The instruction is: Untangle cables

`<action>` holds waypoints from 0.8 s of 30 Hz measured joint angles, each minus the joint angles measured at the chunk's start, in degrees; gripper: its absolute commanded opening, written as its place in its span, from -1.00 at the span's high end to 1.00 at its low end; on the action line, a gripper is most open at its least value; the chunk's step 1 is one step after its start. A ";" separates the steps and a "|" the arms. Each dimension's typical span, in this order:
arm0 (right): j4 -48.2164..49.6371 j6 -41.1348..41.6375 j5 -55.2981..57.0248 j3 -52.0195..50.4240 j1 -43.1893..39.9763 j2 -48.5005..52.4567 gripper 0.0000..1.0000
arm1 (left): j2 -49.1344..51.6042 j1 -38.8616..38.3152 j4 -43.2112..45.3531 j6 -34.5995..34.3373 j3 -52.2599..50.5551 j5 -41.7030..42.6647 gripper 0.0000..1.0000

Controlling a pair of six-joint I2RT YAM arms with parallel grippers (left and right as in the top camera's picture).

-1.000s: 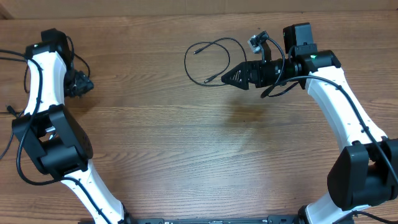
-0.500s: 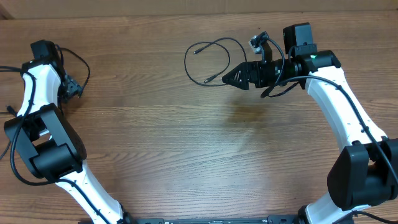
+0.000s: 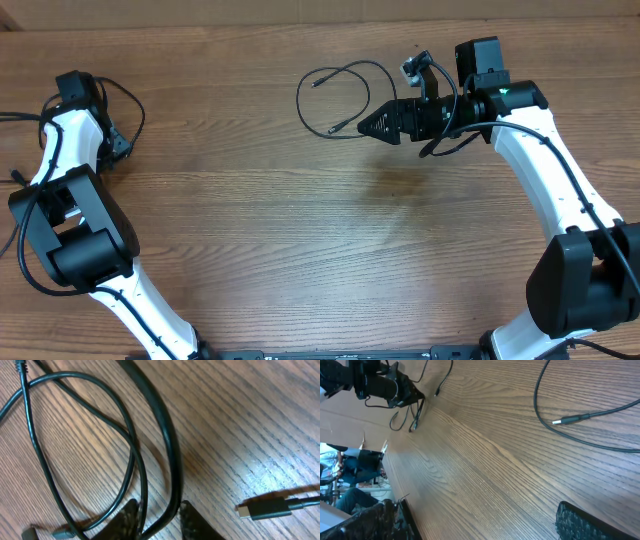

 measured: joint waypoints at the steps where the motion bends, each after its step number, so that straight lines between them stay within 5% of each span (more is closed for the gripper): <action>1: 0.02 0.04 0.00 0.00 0.00 0.00 -1.00 | 0.02 0.00 0.15 0.00 0.00 0.00 0.58; 5: 0.00 0.02 0.02 0.00 0.00 0.00 -1.00 | 0.00 0.00 0.24 0.02 0.00 -0.02 0.92; 16: 0.00 0.00 0.98 0.00 0.00 0.00 -1.00 | 0.00 0.00 -3.61 2.14 1.11 0.00 0.92; 24: 0.26 0.02 1.33 0.00 0.00 0.00 -1.00 | 0.00 0.00 -19.56 2.84 19.15 3.78 0.92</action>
